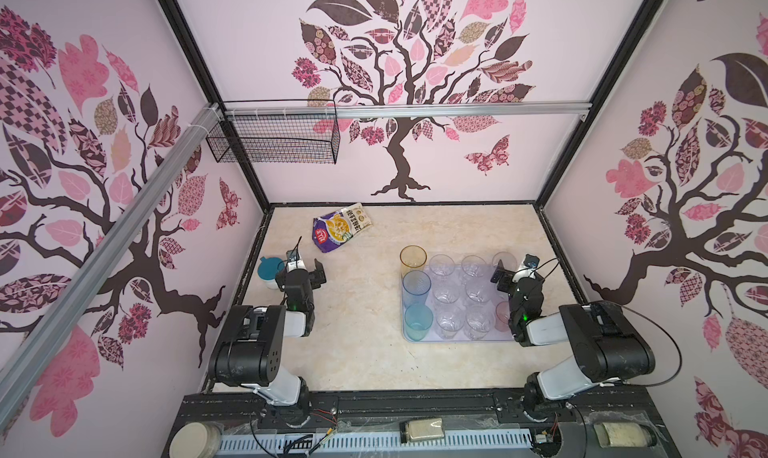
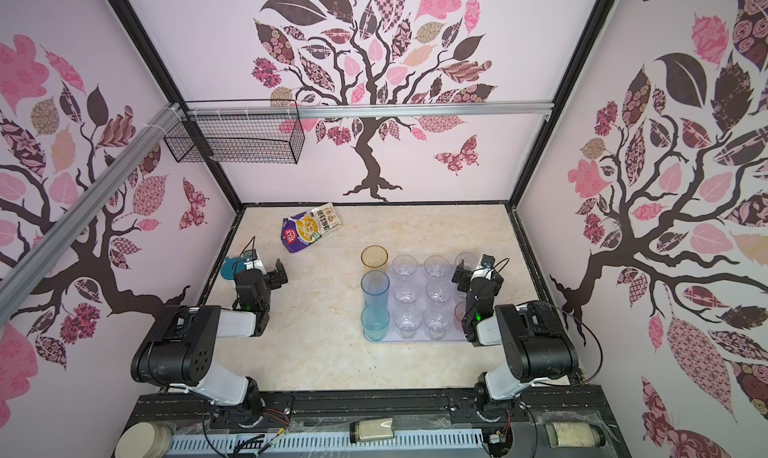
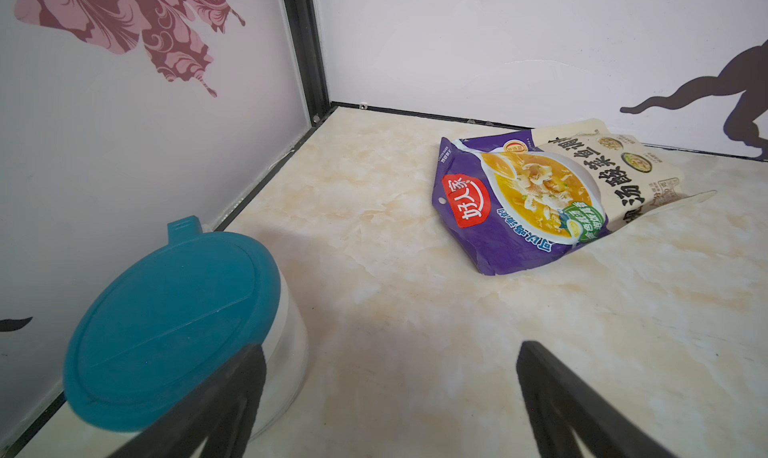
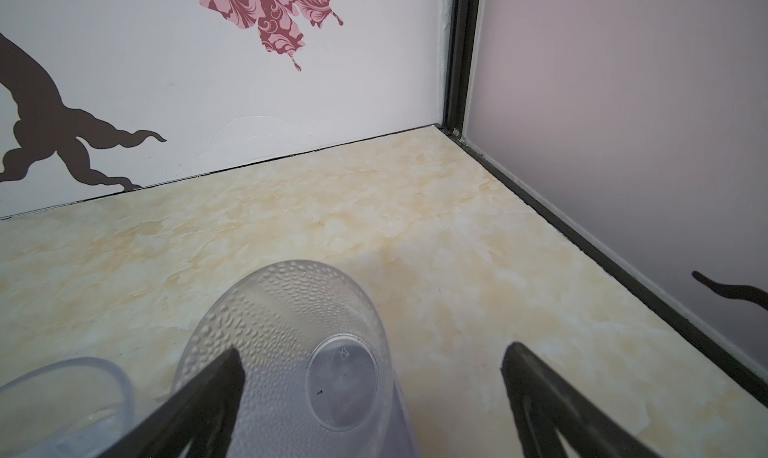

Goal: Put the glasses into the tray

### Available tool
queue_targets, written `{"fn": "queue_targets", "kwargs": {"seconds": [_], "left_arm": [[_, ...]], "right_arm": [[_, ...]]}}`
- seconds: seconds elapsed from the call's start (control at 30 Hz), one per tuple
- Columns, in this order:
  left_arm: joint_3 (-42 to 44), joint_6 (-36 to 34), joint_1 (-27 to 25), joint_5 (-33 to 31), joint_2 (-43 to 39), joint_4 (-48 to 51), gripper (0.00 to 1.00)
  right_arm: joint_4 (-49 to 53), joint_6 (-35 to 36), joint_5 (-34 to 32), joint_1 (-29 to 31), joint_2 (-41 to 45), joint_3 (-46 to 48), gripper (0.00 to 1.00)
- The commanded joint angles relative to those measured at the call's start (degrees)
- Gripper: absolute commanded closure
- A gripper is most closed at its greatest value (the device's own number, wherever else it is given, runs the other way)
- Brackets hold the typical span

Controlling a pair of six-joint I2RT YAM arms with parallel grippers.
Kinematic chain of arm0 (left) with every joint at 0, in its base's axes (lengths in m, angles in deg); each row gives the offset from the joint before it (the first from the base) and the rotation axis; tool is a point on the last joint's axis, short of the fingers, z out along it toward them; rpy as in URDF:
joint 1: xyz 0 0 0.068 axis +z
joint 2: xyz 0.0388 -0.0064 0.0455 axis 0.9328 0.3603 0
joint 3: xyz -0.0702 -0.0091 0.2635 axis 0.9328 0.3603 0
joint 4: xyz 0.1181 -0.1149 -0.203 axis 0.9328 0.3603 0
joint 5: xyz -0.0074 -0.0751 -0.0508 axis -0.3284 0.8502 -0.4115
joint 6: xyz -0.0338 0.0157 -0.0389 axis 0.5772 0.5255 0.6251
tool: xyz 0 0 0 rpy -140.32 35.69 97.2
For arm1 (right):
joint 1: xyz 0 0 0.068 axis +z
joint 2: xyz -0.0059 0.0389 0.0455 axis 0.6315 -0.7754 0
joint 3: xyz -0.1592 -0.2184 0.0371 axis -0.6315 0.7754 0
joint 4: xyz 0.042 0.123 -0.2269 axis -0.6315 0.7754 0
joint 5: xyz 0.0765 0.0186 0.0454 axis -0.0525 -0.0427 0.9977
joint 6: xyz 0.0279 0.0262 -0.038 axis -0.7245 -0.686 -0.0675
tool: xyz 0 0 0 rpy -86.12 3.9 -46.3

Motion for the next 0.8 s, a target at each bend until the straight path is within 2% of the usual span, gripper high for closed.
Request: {"fn": "queue_targets", "kwargs": {"seconds": [0.0,0.47,0.53,0.77], "left_arm": [[0.8,-0.2,-0.2,-0.5,-0.3,-0.6,0.02],[0.9,-0.8,-0.1,-0.3,-0.3,-0.8,0.02],[1.6,-2.6,-1.9,-1.0,0.1,-2.9,0.02],[0.9,-1.5,-0.8,0.6,-0.3,-1.1,0.02]], "right_arm": [[1.1,0.4,0.3,-0.3,-0.5,-1.2,0.0],[1.0,0.4,0.3,-0.3,-0.4,-1.2,0.0],[1.1,0.4,0.3,-0.3,-0.4,-1.2,0.01],[1.1,0.4,0.3,-0.3,-0.5,-1.4,0.0]]}}
